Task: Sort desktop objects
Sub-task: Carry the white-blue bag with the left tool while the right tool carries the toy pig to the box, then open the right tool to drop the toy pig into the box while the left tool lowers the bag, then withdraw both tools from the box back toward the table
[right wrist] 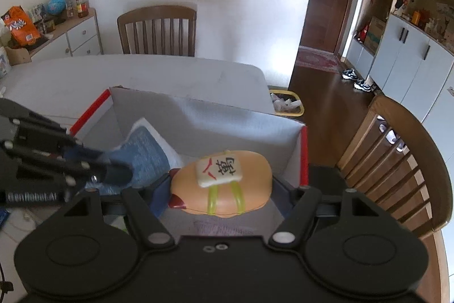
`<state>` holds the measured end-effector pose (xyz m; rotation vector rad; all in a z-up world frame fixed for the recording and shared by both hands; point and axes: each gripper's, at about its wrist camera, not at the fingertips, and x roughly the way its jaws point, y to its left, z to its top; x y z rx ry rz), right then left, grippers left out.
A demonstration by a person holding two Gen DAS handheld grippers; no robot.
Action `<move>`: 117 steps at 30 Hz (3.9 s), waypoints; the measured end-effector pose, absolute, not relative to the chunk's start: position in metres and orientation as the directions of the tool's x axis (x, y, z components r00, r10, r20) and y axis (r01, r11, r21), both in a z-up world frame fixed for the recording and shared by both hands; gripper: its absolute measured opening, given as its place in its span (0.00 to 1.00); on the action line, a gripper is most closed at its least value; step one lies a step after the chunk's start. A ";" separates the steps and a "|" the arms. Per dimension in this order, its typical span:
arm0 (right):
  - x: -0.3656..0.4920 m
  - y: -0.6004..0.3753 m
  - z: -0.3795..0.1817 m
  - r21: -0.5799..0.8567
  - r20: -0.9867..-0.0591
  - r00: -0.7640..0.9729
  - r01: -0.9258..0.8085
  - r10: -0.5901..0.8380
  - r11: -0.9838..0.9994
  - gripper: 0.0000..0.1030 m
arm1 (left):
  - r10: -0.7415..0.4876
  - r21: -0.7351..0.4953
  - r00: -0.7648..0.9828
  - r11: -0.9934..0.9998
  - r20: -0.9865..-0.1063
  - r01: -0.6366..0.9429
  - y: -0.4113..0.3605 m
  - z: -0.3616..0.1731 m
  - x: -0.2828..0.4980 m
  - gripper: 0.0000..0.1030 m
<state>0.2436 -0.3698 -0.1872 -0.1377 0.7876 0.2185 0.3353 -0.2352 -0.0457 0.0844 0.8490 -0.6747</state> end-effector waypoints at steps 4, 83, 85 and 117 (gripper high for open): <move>0.259 -0.367 -0.202 -0.034 -0.744 0.654 -0.243 0.138 0.969 0.70 | -0.504 -0.210 0.446 0.803 -0.739 0.559 -0.239 -0.058 0.343 0.09; 0.215 -0.351 -0.140 0.018 -0.705 0.664 -0.336 0.251 0.942 0.84 | -0.520 -0.181 0.554 0.814 -0.650 0.551 -0.191 0.003 0.275 0.60; 0.207 -0.346 -0.137 0.010 -0.693 0.673 -0.348 0.257 0.938 0.84 | -0.524 -0.184 0.559 0.814 -0.643 0.551 -0.186 0.006 0.270 0.64; 0.126 -0.227 -0.122 0.049 -0.621 0.747 -0.266 0.238 0.963 0.86 | -0.562 -0.198 0.592 0.800 -0.577 0.567 -0.030 0.017 0.220 0.87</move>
